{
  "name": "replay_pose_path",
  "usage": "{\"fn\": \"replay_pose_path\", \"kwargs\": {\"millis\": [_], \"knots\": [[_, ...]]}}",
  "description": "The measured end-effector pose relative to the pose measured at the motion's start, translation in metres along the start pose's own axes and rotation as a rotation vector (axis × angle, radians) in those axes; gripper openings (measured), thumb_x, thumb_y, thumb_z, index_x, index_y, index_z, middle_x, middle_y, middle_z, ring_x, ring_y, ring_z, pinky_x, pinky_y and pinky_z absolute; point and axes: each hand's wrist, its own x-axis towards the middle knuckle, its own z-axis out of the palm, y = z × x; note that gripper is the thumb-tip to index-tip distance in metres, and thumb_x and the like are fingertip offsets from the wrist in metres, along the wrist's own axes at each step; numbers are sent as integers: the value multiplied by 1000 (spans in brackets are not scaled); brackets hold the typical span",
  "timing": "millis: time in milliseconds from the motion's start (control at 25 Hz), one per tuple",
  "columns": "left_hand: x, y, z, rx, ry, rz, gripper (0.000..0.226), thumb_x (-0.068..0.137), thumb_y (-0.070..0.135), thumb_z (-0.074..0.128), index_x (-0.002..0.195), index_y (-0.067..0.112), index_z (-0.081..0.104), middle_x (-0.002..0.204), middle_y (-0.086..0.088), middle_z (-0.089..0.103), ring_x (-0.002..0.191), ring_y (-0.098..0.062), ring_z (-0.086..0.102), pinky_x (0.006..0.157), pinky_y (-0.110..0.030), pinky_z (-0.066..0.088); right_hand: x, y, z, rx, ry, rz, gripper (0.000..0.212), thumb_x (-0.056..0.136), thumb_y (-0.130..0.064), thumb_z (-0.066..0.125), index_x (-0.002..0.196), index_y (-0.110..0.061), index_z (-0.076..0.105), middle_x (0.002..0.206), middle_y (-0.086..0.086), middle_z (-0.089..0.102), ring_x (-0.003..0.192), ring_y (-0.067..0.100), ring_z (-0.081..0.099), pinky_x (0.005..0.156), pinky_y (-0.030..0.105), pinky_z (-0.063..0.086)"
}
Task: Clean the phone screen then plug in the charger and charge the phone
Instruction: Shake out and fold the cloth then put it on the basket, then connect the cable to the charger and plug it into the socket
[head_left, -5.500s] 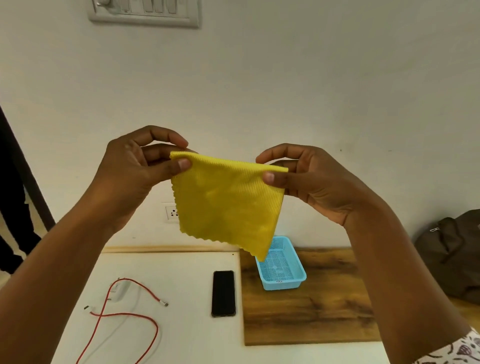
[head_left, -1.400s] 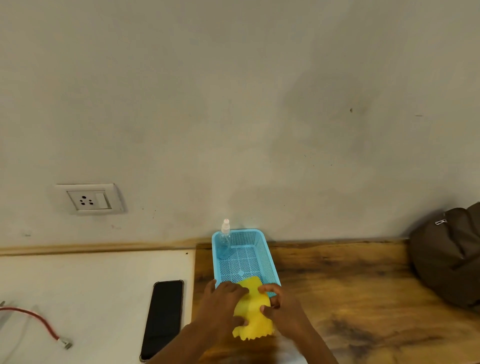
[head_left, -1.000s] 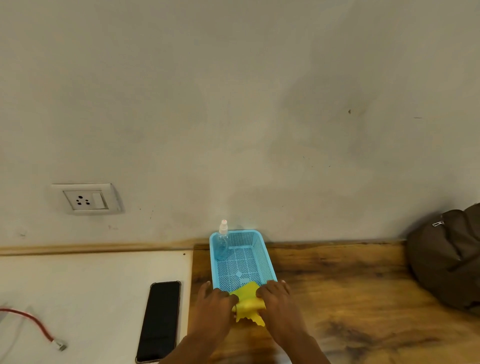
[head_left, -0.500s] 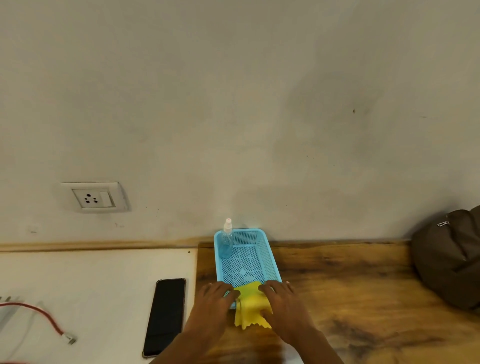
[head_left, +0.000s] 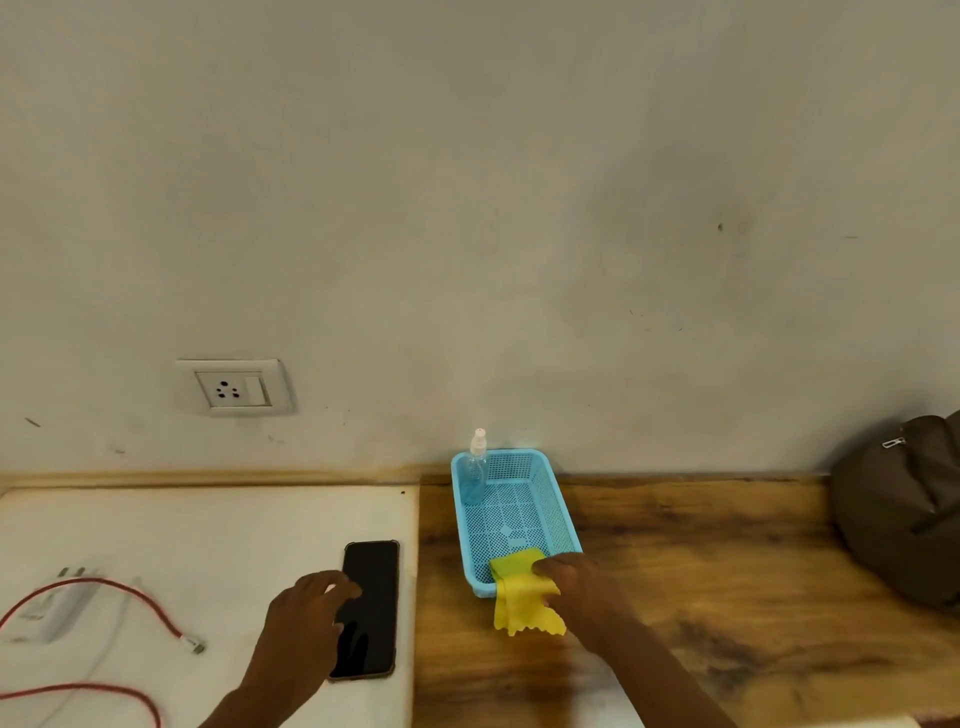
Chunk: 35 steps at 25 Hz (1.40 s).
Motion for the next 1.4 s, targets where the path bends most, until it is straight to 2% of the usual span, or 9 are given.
{"fn": "replay_pose_path", "kwargs": {"millis": [120, 360, 560, 760, 880, 1040, 1160, 1240, 1400], "knots": [[-4, -4, 6, -31, -37, -56, 43, 91, 21, 53, 131, 29, 41, 143, 10, 40, 132, -7, 36, 107, -19, 27, 0, -1, 3, -11, 2, 33, 42, 95, -32, 48, 136, -27, 42, 145, 2, 45, 133, 19, 40, 109, 30, 35], [-17, -16, 13, -2, -142, -133, 47, 90, 23, 55, 134, 28, 38, 143, 9, 40, 132, -8, 37, 106, -20, 29, -2, -19, -12, 15, 9, 5, 50, 91, -29, 55, 137, -21, 41, 146, 3, 44, 135, 19, 38, 112, 32, 30], [-46, -40, -8, -40, -129, -239, 48, 84, 21, 63, 130, 18, 47, 138, -3, 49, 125, -22, 46, 102, -33, 36, -8, -65, -27, -3, 40, -69, 35, 91, -23, 52, 124, -15, 55, 131, 6, 58, 119, 25, 53, 101, 37, 42], [-76, -76, -35, -42, -98, -373, 47, 82, 19, 66, 126, 12, 52, 132, -15, 52, 123, -34, 45, 96, -42, 39, -13, -118, -29, 52, 88, -94, 31, 90, -14, 54, 121, -13, 57, 125, 10, 60, 114, 29, 57, 100, 41, 47], [-93, -100, -49, -3, -95, -454, 47, 82, 20, 65, 125, 12, 51, 127, -17, 54, 119, -35, 47, 94, -45, 40, -9, -154, -26, -46, 17, -184, 32, 92, -15, 50, 124, -13, 54, 128, 10, 58, 116, 28, 56, 99, 43, 48], [-113, -132, -56, -41, -62, -560, 50, 79, 18, 68, 124, 8, 50, 128, -19, 54, 121, -37, 45, 94, -50, 41, 4, -204, -9, -11, -106, -226, 32, 92, -18, 49, 123, -11, 53, 125, 14, 59, 112, 30, 56, 95, 40, 49], [-122, -160, -62, -73, 3, -621, 50, 79, 14, 69, 125, 4, 50, 133, -20, 50, 125, -38, 42, 97, -52, 40, 18, -246, 11, 87, -184, -247, 32, 93, -15, 49, 125, -12, 53, 129, 11, 57, 116, 29, 55, 94, 31, 44], [-120, -183, -71, -80, 93, -661, 44, 82, 13, 66, 122, 4, 51, 130, -21, 52, 123, -39, 42, 98, -52, 39, 27, -272, 25, 148, -212, -260, 32, 93, -14, 49, 124, -13, 54, 129, 11, 57, 115, 28, 56, 94, 32, 45], [-91, -218, -97, 4, 504, -588, 11, 88, 12, 56, 94, 3, 55, 94, -23, 61, 90, -42, 55, 78, -50, 44, 45, -316, 54, 168, -247, -349, 35, 93, -13, 48, 128, -12, 50, 135, 13, 50, 123, 28, 49, 102, 33, 38]]}}
